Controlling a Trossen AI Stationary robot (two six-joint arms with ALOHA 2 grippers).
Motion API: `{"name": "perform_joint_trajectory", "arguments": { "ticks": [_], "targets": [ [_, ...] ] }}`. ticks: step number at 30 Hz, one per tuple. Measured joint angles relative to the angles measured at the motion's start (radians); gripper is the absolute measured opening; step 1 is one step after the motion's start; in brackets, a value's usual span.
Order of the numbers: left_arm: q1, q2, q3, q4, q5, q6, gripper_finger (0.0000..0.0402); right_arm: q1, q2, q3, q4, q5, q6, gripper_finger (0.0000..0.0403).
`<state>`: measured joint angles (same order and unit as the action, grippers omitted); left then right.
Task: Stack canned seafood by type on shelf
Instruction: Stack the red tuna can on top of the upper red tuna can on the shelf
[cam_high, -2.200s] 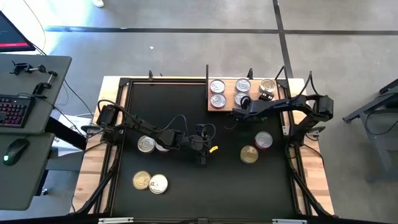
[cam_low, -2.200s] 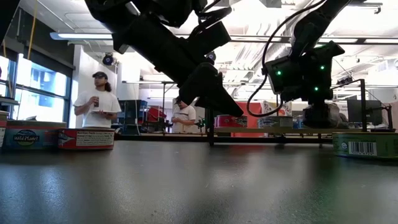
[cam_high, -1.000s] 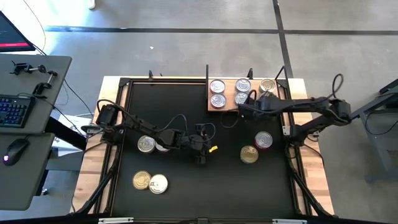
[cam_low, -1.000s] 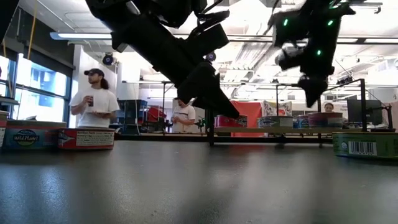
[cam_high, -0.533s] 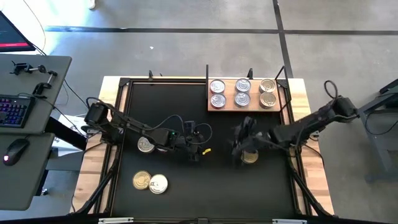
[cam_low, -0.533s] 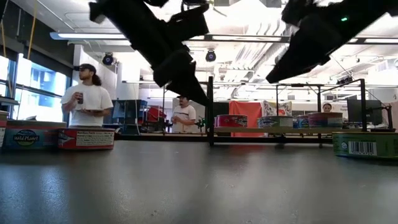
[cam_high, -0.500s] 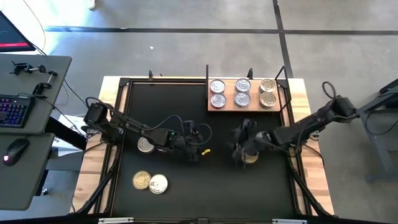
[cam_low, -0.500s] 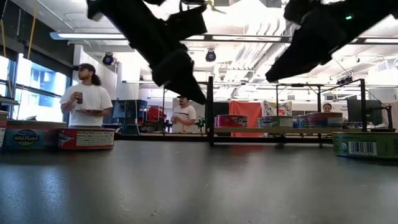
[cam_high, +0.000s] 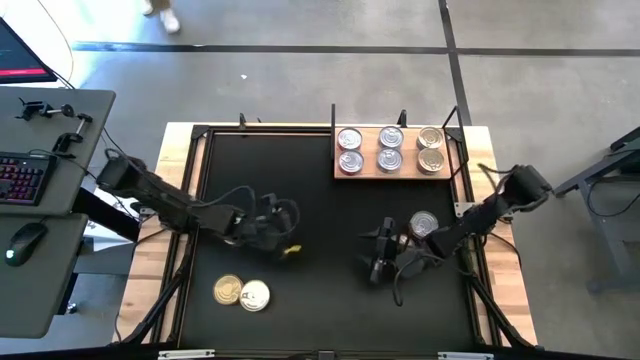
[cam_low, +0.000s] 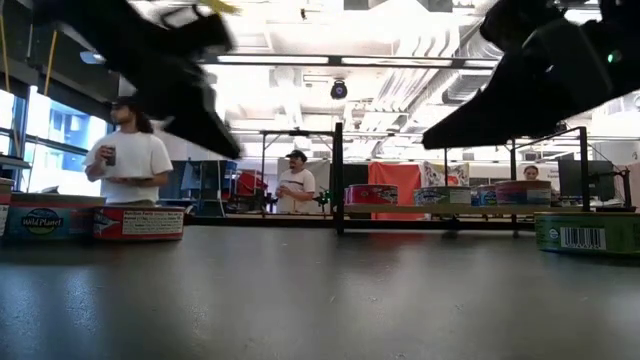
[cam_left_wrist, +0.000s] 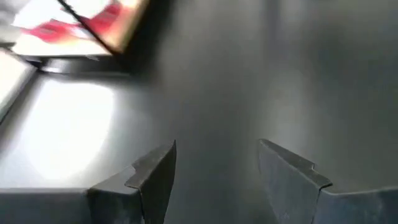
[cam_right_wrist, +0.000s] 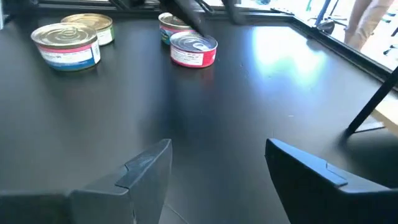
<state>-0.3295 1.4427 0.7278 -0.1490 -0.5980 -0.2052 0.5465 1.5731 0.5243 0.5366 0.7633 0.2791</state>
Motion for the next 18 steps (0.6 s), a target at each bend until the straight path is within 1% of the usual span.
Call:
{"name": "perform_joint_trajectory", "arguments": {
  "ticks": [2, 4, 8, 10, 12, 13, 16, 18],
  "targets": [
    [-0.052, -0.043, -0.019, -0.069, 0.027, -0.043, 0.0212, 0.0, 0.032, 0.0, 0.02, 0.011, 0.008, 0.025],
    [-0.11, -0.068, -0.026, -0.165, 0.026, -0.102, 0.0207, -0.006, 0.064, 0.0, 0.057, 0.017, 0.01, 0.025],
    [-0.207, -0.064, -0.026, -0.331, 0.021, -0.241, 0.0191, -0.023, 0.11, 0.0, 0.13, 0.018, 0.008, 0.025],
    [-0.225, -0.041, -0.027, -0.366, 0.039, -0.313, 0.0183, -0.03, 0.118, 0.0, 0.135, 0.018, 0.008, 0.025],
    [-0.218, -0.019, -0.036, -0.361, 0.063, -0.358, 0.0173, -0.04, 0.117, 0.0, 0.136, 0.014, 0.009, 0.025],
    [-0.207, -0.005, -0.042, -0.33, 0.073, -0.366, 0.0169, -0.043, 0.116, 0.0, 0.136, 0.014, 0.008, 0.025],
    [-0.164, 0.05, -0.054, -0.18, 0.115, -0.344, 0.0157, -0.048, 0.112, 0.0, 0.157, 0.013, -0.013, 0.025],
    [-0.125, 0.096, -0.059, -0.055, 0.134, -0.295, 0.0151, -0.049, 0.111, 0.0, 0.164, 0.013, -0.02, 0.025]
  ]
}}
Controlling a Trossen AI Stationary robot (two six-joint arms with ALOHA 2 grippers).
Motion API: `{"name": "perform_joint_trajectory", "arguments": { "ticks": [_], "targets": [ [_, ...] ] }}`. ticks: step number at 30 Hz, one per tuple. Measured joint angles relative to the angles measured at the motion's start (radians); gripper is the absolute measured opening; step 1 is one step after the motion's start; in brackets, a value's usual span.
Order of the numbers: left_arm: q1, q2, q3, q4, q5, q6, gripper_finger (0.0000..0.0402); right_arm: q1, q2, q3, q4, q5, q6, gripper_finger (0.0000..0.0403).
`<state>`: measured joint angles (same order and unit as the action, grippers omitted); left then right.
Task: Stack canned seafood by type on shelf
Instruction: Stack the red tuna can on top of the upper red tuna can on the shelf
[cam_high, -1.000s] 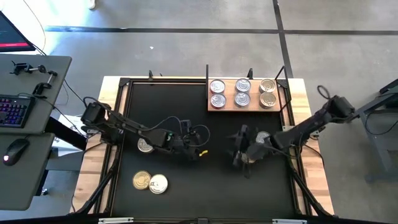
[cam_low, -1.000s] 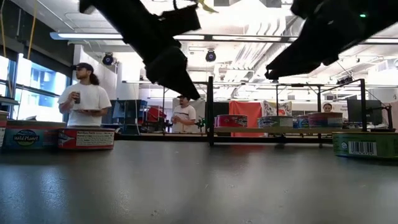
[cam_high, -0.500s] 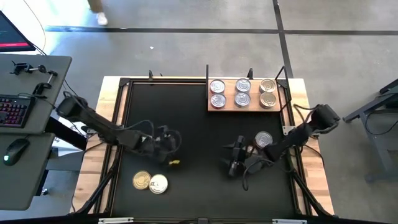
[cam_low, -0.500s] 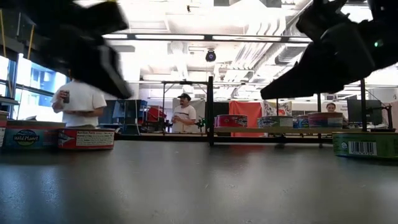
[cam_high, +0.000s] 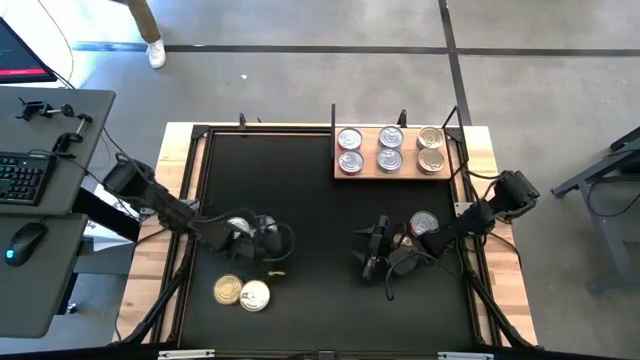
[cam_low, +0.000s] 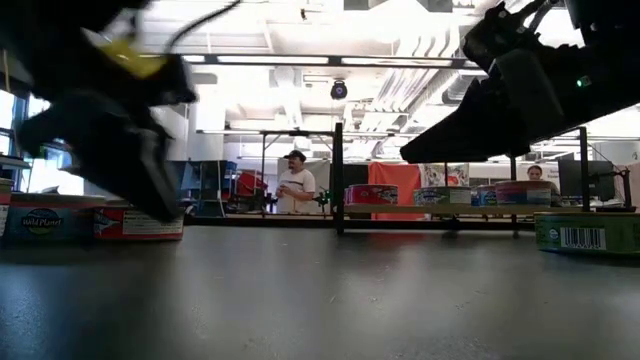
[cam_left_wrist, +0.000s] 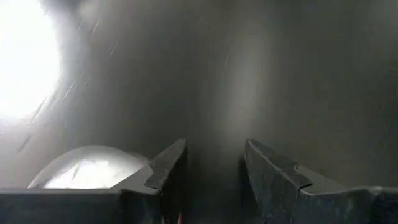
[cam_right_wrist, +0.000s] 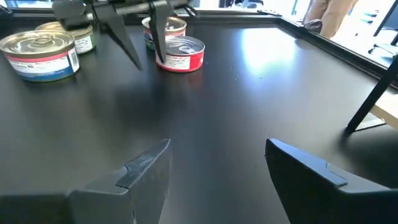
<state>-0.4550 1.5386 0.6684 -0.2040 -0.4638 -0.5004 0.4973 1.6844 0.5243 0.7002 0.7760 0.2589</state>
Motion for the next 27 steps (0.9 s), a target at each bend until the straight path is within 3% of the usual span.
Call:
{"name": "perform_joint_trajectory", "arguments": {
  "ticks": [5, 8, 12, 16, 19, 23, 27],
  "targets": [
    [0.092, 0.07, 0.001, 0.359, 0.041, 0.191, 0.0145, -0.002, -0.001, 0.0, 0.008, -0.001, -0.006, 0.025],
    [0.119, 0.048, 0.018, 0.383, 0.066, 0.282, 0.0145, -0.002, -0.001, 0.0, -0.001, -0.001, 0.003, 0.025],
    [0.111, -0.034, 0.09, 0.013, 0.066, 0.248, 0.0141, -0.002, -0.001, 0.0, -0.001, -0.002, 0.012, 0.025],
    [0.1, -0.09, 0.142, -0.454, 0.035, 0.024, 0.0127, -0.002, -0.001, 0.0, 0.0, -0.002, 0.014, 0.025],
    [0.109, -0.103, 0.125, -0.61, 0.041, -0.119, 0.0112, -0.005, -0.001, 0.0, 0.0, -0.001, 0.026, 0.025],
    [0.134, -0.096, 0.073, -0.511, 0.133, -0.169, 0.0087, -0.009, -0.001, 0.0, 0.0, -0.001, 0.026, 0.025],
    [0.167, -0.075, 0.038, -0.196, 0.148, -0.146, 0.0065, -0.02, -0.001, 0.0, 0.0, -0.001, 0.021, 0.025]
  ]
}}
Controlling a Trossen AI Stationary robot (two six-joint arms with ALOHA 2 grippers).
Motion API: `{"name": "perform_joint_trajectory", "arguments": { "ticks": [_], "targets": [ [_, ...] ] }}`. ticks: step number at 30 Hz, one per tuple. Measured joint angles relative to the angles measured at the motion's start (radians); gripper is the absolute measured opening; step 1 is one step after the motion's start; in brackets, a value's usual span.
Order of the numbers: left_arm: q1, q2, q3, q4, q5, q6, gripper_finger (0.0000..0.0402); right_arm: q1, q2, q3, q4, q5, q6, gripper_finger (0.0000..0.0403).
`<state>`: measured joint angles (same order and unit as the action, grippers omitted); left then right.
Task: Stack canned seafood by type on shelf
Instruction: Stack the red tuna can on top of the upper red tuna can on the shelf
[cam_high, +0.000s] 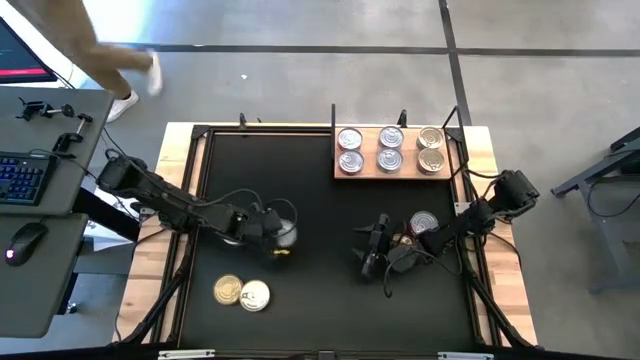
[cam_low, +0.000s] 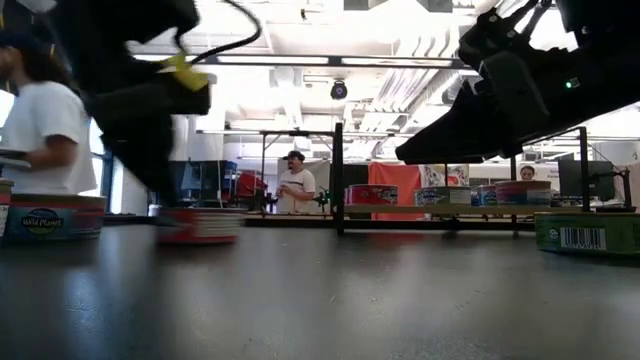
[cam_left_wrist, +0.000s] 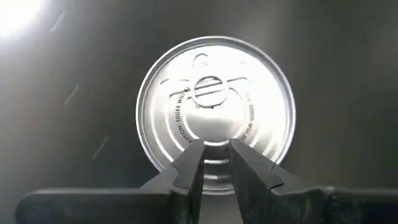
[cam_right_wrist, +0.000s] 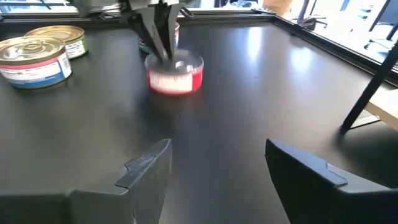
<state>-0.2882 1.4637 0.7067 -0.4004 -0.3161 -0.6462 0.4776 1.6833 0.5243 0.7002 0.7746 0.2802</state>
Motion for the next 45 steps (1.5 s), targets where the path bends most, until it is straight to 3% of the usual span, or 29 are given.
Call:
{"name": "perform_joint_trajectory", "arguments": {
  "ticks": [6, 11, 19, 25, 32, 34, 40, 45],
  "targets": [
    [0.034, -0.011, -0.003, 0.426, -0.031, 0.269, 0.0051, -0.007, 0.0, 0.0, -0.002, 0.0, 0.01, 0.025],
    [0.019, 0.001, -0.005, 0.478, 0.001, 0.574, 0.0068, -0.007, 0.0, 0.001, -0.018, 0.0, 0.024, 0.025],
    [-0.019, 0.146, -0.007, 0.536, 0.005, 0.911, 0.0149, -0.007, 0.0, 0.001, -0.023, 0.0, 0.034, 0.025],
    [-0.027, 0.273, 0.022, 0.581, -0.006, 0.931, 0.0146, -0.007, 0.0, 0.001, -0.018, -0.03, -0.003, 0.025],
    [-0.007, 0.33, 0.081, 0.604, -0.012, 0.947, 0.0026, -0.007, 0.0, 0.021, 0.02, -0.239, -0.238, 0.025],
    [0.005, 0.331, 0.094, 0.61, -0.001, 0.938, 0.0009, -0.006, 0.0, 0.042, 0.002, -0.259, -0.328, 0.025],
    [0.037, 0.325, 0.095, 0.697, 0.047, 0.932, 0.0002, -0.008, 0.0, 0.148, -0.227, -0.192, -0.524, 0.025],
    [0.06, 0.323, 0.096, 0.753, 0.052, 0.899, 0.0001, -0.037, 0.0, 0.256, -0.475, -0.168, -0.551, 0.0253]
  ]
}}
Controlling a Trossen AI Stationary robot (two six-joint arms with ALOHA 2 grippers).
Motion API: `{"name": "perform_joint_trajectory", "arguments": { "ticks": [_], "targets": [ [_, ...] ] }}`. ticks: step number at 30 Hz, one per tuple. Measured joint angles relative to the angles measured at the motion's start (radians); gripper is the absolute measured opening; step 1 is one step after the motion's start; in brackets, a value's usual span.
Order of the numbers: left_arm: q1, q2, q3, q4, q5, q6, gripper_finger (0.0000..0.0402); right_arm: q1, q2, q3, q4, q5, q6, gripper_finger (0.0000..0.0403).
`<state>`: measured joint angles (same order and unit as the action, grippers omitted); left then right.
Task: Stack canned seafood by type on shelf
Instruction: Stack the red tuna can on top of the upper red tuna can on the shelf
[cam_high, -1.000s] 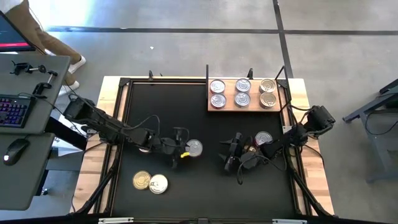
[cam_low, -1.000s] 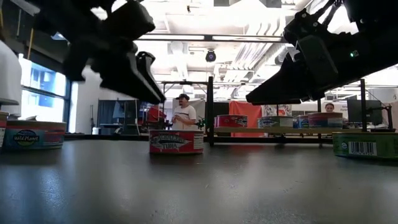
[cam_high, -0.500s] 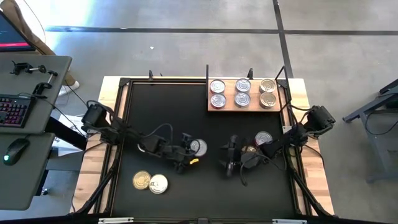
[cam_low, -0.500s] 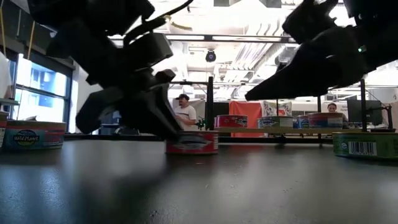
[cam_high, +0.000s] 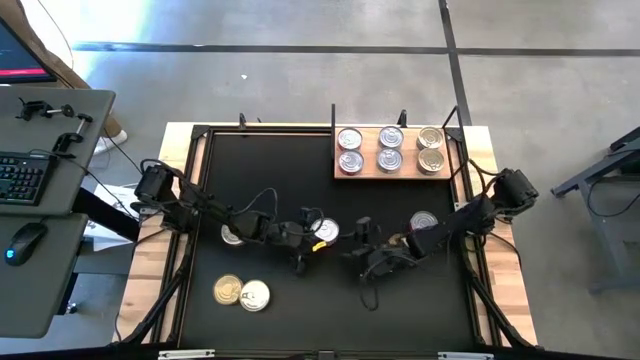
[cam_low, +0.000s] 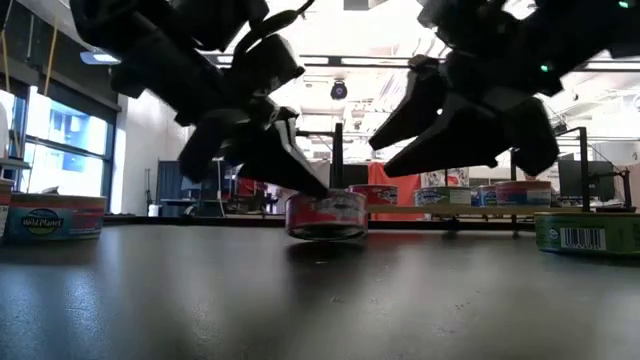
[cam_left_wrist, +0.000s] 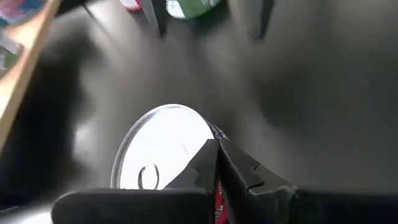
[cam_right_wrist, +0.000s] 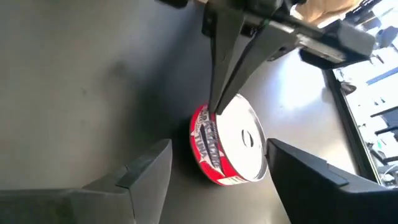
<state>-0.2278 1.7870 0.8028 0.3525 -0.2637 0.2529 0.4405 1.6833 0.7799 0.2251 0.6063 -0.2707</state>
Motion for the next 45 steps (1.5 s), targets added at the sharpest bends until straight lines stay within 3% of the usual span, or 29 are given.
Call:
{"name": "perform_joint_trajectory", "arguments": {
  "ticks": [4, 11, 15, 20, 24, 26, 32, 36, 41, 45],
  "targets": [
    [0.014, -0.001, 0.0, 0.037, 0.026, -0.021, 0.0001, -0.031, 0.0, 0.039, -0.08, -0.04, -0.044, 0.0269],
    [0.03, -0.001, 0.0, 0.078, 0.046, -0.05, 0.0001, -0.063, 0.064, 0.041, -0.04, -0.053, -0.215, 0.0277],
    [0.032, -0.002, 0.0, 0.097, 0.046, -0.06, 0.0, -0.068, 0.145, 0.041, 0.063, 0.062, -0.251, 0.0273],
    [0.031, -0.002, 0.001, 0.12, 0.051, -0.061, 0.0, -0.068, 0.203, 0.041, 0.13, 0.093, -0.284, 0.0237],
    [0.031, -0.002, 0.001, 0.116, 0.044, -0.088, 0.0001, -0.057, 0.198, 0.041, 0.137, 0.108, -0.223, 0.0164],
    [0.031, -0.004, 0.004, 0.105, 0.021, -0.113, 0.0007, -0.053, 0.181, 0.048, 0.083, 0.102, -0.119, 0.0117],
    [0.032, -0.053, 0.0, -0.196, -0.229, -0.201, 0.004, -0.033, 0.056, 0.113, -0.285, 0.138, 0.071, 0.0115],
    [0.03, -0.066, -0.007, -0.275, -0.279, -0.316, 0.0052, -0.048, -0.061, 0.155, -0.517, 0.213, 0.122, 0.0115],
    [0.004, -0.058, -0.044, -0.274, -0.269, -0.423, 0.0051, -0.172, -0.219, 0.156, -0.602, 0.292, 0.001, 0.0115],
    [-0.024, -0.058, -0.068, -0.225, -0.269, -0.453, 0.0048, -0.365, -0.274, 0.141, -0.533, 0.246, -0.238, 0.0115]
  ]
}}
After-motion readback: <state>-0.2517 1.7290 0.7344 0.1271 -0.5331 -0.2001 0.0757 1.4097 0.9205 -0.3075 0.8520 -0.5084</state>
